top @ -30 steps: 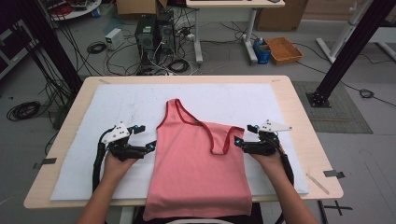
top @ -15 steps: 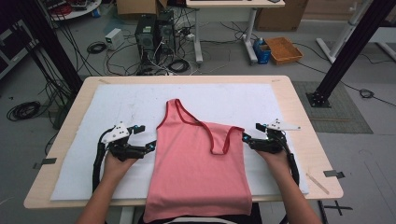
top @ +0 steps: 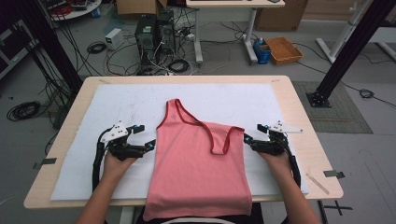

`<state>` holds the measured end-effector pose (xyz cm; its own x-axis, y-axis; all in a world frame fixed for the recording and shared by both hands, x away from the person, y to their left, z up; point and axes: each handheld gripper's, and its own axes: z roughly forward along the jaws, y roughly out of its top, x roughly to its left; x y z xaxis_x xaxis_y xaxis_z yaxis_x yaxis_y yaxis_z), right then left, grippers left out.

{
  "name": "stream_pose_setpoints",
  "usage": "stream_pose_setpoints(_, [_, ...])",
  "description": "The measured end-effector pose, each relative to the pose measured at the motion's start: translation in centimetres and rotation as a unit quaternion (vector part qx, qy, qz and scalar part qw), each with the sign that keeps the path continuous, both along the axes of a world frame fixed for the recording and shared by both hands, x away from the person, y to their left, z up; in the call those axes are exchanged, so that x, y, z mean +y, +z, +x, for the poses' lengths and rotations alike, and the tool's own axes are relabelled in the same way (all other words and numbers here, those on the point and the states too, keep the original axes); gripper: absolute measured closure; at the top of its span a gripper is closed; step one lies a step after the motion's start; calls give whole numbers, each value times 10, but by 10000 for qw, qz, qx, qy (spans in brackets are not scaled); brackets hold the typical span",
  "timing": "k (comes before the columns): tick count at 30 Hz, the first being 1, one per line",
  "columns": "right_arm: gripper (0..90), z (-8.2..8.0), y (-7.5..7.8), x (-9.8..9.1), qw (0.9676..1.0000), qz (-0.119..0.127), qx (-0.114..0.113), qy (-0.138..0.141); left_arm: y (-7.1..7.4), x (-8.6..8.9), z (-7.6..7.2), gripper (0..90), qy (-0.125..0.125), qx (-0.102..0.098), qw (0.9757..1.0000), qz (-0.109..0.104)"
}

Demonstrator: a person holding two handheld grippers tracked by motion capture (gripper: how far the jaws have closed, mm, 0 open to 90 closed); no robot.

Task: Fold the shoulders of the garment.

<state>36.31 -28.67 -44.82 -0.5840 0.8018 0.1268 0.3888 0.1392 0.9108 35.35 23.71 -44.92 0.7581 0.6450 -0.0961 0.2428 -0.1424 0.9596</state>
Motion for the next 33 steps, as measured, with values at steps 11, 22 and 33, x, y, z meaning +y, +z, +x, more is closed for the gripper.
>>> stream_pose_setpoints(11, [204, 3, -1, -3, 9997, 177, 158, -19, 28, -10, 37, 172, 300, 71, 9995, -82])
stream_pose_setpoints(22, [197, 2, 0, -2, 9998, 135, 109, -18, 25, -48, 100, 172, 177, 822, 9964, 58])
stream_pose_setpoints(33, [197, 3, 0, -1, 9997, 130, 184, 46, 16, -64, 150, 172, 545, 1150, 9918, -67])
